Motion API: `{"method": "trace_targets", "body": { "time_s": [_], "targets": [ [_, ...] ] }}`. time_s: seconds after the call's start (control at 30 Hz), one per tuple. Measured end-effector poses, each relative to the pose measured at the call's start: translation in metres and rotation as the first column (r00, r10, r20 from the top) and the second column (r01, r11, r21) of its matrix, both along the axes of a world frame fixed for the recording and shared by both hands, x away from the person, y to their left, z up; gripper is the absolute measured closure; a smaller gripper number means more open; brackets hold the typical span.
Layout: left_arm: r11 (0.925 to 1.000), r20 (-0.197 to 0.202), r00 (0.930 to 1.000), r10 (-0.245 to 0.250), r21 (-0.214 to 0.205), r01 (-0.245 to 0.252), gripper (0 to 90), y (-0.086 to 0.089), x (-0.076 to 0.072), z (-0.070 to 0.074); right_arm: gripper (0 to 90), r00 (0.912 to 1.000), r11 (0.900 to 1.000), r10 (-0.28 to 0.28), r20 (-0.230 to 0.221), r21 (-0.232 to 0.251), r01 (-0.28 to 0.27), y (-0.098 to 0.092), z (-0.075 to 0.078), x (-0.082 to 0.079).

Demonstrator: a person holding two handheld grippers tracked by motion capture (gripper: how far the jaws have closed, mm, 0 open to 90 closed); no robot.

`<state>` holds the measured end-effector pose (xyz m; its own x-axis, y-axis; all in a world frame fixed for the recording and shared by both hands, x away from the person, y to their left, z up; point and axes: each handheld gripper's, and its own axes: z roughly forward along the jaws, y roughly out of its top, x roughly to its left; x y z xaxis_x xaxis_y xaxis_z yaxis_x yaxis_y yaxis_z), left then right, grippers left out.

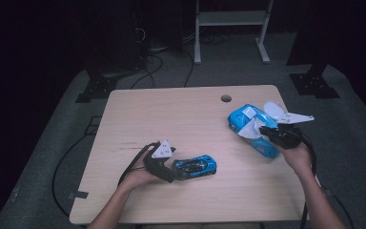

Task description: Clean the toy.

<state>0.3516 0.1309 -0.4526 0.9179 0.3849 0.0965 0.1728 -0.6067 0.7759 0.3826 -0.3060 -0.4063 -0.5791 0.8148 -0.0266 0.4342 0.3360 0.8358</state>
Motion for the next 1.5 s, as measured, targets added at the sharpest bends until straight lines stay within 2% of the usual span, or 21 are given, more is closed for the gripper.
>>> {"method": "trace_targets", "body": {
  "time_s": [0.27,0.47,0.6,0.63,0.67,0.7,0.77,0.8,0.83,0.87,0.9,0.97,1.0,1.1,1.13,1.17,1.2,1.23,1.27,1.37,1.5],
  "targets": [
    [1.0000,-0.002,1.0000,-0.004,-0.001,0.004,9.2,-0.001,0.000,0.000,86.2,0.9971,0.9984,0.052,0.055,0.021,-0.053,0.010,0.019,-0.012],
    [0.9999,-0.005,1.0000,-0.001,-0.013,0.001,9.2,0.000,-0.001,0.000,86.2,0.9881,0.9920,0.116,0.101,0.039,-0.120,0.024,0.032,-0.026],
    [1.0000,-0.005,1.0000,-0.009,-0.003,0.009,9.2,-0.001,-0.001,0.000,86.2,0.9760,0.9810,0.182,0.119,0.045,-0.189,0.039,0.038,-0.040],
    [0.9999,-0.004,0.9999,-0.012,0.001,0.012,9.2,-0.001,-0.001,0.000,86.1,0.9676,0.9734,0.217,0.129,0.044,-0.225,0.049,0.040,-0.047],
    [0.9999,-0.004,0.9999,-0.012,0.001,0.012,9.2,-0.001,-0.001,0.000,86.1,0.9676,0.9734,0.217,0.129,0.044,-0.225,0.049,0.040,-0.047],
    [0.9999,-0.005,0.9999,-0.014,-0.002,0.014,9.1,-0.002,-0.002,-0.001,86.1,0.9573,0.9619,0.259,0.129,0.057,-0.268,0.059,0.041,-0.054],
    [0.9999,-0.005,0.9998,-0.017,-0.001,0.017,9.1,-0.003,-0.002,-0.001,86.1,0.9460,0.9506,0.296,0.132,0.057,-0.305,0.070,0.041,-0.061],
    [0.9999,-0.005,0.9998,-0.017,-0.001,0.017,9.1,-0.003,-0.002,-0.001,86.1,0.9460,0.9506,0.296,0.132,0.057,-0.305,0.070,0.041,-0.061],
    [0.9998,-0.009,0.9998,-0.020,0.003,0.020,9.1,-0.003,-0.002,-0.002,86.1,0.9332,0.9374,0.335,0.129,0.054,-0.344,0.081,0.041,-0.067],
    [0.9998,-0.009,0.9998,-0.020,0.003,0.020,9.1,-0.003,-0.002,-0.002,86.1,0.9332,0.9374,0.335,0.129,0.054,-0.344,0.081,0.041,-0.067],
    [0.9997,-0.009,0.9997,-0.024,0.006,0.024,9.2,-0.004,-0.002,-0.002,86.1,0.9203,0.9240,0.369,0.130,0.056,-0.378,0.091,0.041,-0.072],
    [0.9997,-0.011,0.9996,-0.026,0.005,0.026,9.2,-0.004,-0.003,-0.002,86.1,0.9088,0.9108,0.396,0.130,0.068,-0.407,0.099,0.040,-0.075],
    [0.9997,-0.011,0.9996,-0.026,0.005,0.026,9.2,-0.004,-0.003,-0.002,86.1,0.9088,0.9108,0.396,0.130,0.068,-0.407,0.099,0.040,-0.075],
    [0.9994,-0.017,0.9993,-0.034,0.006,0.034,9.1,-0.004,-0.003,-0.002,86.0,0.8870,0.8843,0.446,0.119,0.094,-0.457,0.115,0.039,-0.079],
    [0.9994,-0.017,0.9993,-0.034,0.006,0.034,9.1,-0.004,-0.003,-0.002,86.0,0.8870,0.8843,0.446,0.119,0.094,-0.457,0.115,0.039,-0.079],
    [0.9994,-0.020,0.9992,-0.035,0.002,0.035,9.1,-0.004,-0.003,-0.002,86.0,0.8767,0.8680,0.469,0.107,0.127,-0.480,0.122,0.038,-0.078],
    [0.9992,-0.022,0.9990,-0.039,0.005,0.039,9.1,-0.004,-0.004,-0.003,86.0,0.8767,0.8680,0.469,0.107,0.127,-0.480,0.122,0.038,-0.078],
    [0.9987,-0.028,0.9984,-0.048,0.014,0.049,9.1,-0.005,-0.004,-0.004,86.0,0.8660,0.8550,0.489,0.103,0.139,-0.500,0.128,0.036,-0.076],
    [0.9987,-0.028,0.9984,-0.048,0.014,0.049,9.1,-0.005,-0.004,-0.004,86.0,0.8660,0.8550,0.489,0.103,0.139,-0.500,0.128,0.036,-0.076],
    [0.9974,-0.043,0.9970,-0.065,0.029,0.066,8.3,-0.006,-0.005,-0.007,85.9,0.8507,0.8377,0.520,0.076,0.148,-0.526,0.141,0.028,-0.073],
    [0.9965,-0.052,0.9964,-0.066,0.048,0.069,8.3,-0.007,-0.004,-0.011,85.6,0.8437,0.8327,0.536,0.036,0.144,-0.535,0.150,0.013,-0.065]
  ]
}}
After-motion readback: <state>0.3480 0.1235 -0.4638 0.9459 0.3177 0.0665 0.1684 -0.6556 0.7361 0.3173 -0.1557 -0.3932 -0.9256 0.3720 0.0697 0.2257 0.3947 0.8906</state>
